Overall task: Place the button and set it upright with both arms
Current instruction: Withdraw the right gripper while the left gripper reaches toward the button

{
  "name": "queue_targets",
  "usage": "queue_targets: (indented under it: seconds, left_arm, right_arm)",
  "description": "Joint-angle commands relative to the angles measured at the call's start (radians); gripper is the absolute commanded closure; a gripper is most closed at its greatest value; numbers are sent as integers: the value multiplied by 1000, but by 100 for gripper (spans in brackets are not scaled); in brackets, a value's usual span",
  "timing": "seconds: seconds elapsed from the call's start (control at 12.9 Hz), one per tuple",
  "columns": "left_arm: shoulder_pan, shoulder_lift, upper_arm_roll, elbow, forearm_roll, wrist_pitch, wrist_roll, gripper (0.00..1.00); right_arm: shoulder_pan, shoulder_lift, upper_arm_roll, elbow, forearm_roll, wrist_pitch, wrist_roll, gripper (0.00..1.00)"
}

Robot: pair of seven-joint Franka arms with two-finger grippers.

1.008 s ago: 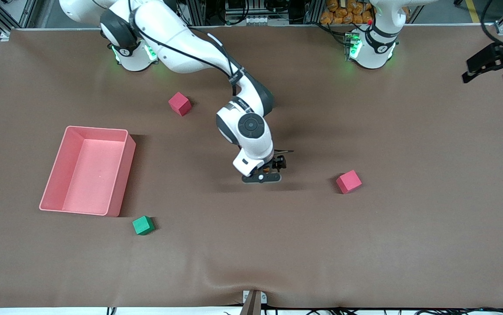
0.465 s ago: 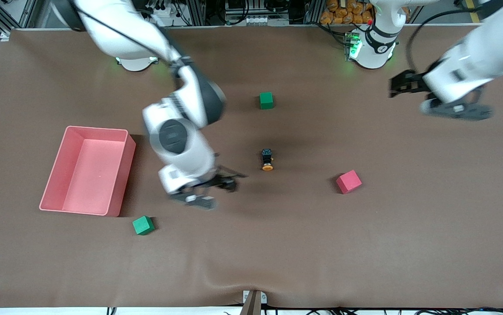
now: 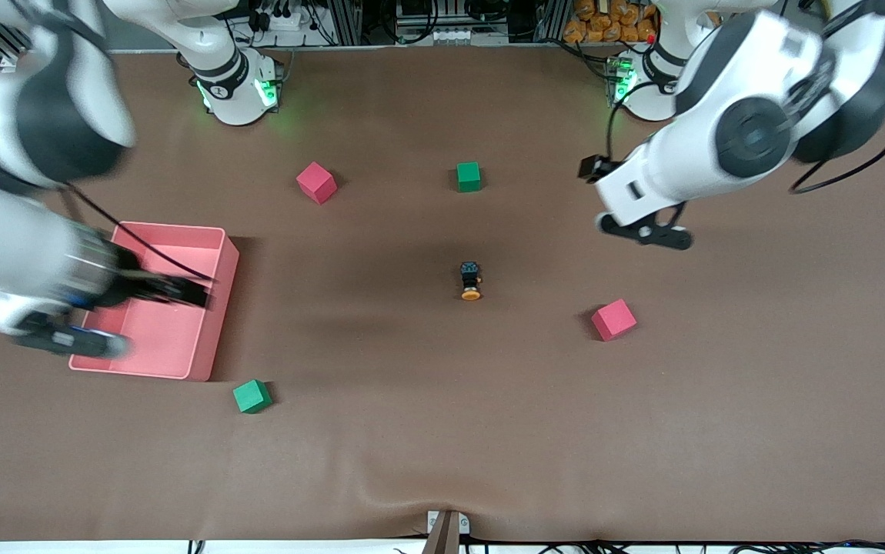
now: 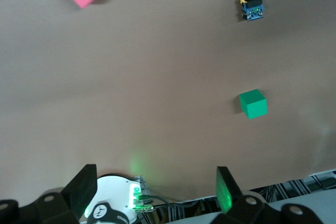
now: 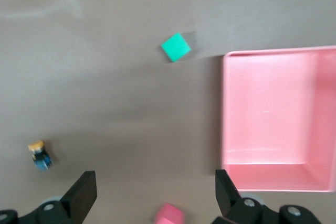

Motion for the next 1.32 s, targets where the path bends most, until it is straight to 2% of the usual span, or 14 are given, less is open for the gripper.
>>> queue_targets:
  seconds: [0.0, 0.16, 0.23, 0.31, 0.47, 0.54, 0.7, 0.78, 1.01, 1.09, 1.24]
  left_arm:
    - [-52, 80, 0, 23, -7, 58, -59, 0]
    - [-91, 149, 0, 25, -12, 105, -131, 0]
    - [-108, 178, 0, 25, -20, 139, -165, 0]
    - [-126, 204, 0, 25, -30, 179, -192, 0]
    - [-157, 273, 0, 39, -44, 257, -278, 0]
    - [-186, 319, 1, 71, -44, 277, -339, 0]
    - [-233, 437, 6, 167, -43, 328, -451, 0]
    - [-250, 473, 11, 184, -40, 369, -466, 0]
    - [-258, 536, 15, 185, -34, 458, -464, 0]
    - [-261, 551, 26, 186, -29, 483, -458, 0]
    - [-316, 574, 93, 197, -27, 540, -440, 0]
  right_arm:
    - [-63, -114, 19, -46, -8, -73, -174, 0]
    - [-115, -181, 25, -66, -69, -160, -148, 0]
    - [-112, -241, 20, -134, -74, -139, -120, 0]
    - [-111, -333, 22, -260, -76, -61, -37, 0]
    - [-111, -541, 20, -578, -76, 134, -10, 0]
    - [-111, -602, 8, -670, -74, 186, -11, 0]
    - [-106, -596, -24, -655, -74, 182, -68, 0]
    - [-106, -563, -43, -593, -74, 175, -136, 0]
    - [-108, -414, -58, -343, -77, 20, -163, 0]
    - [-106, -377, -67, -289, -80, -12, -165, 0]
    - [-104, -368, -69, -276, -80, -19, -165, 0]
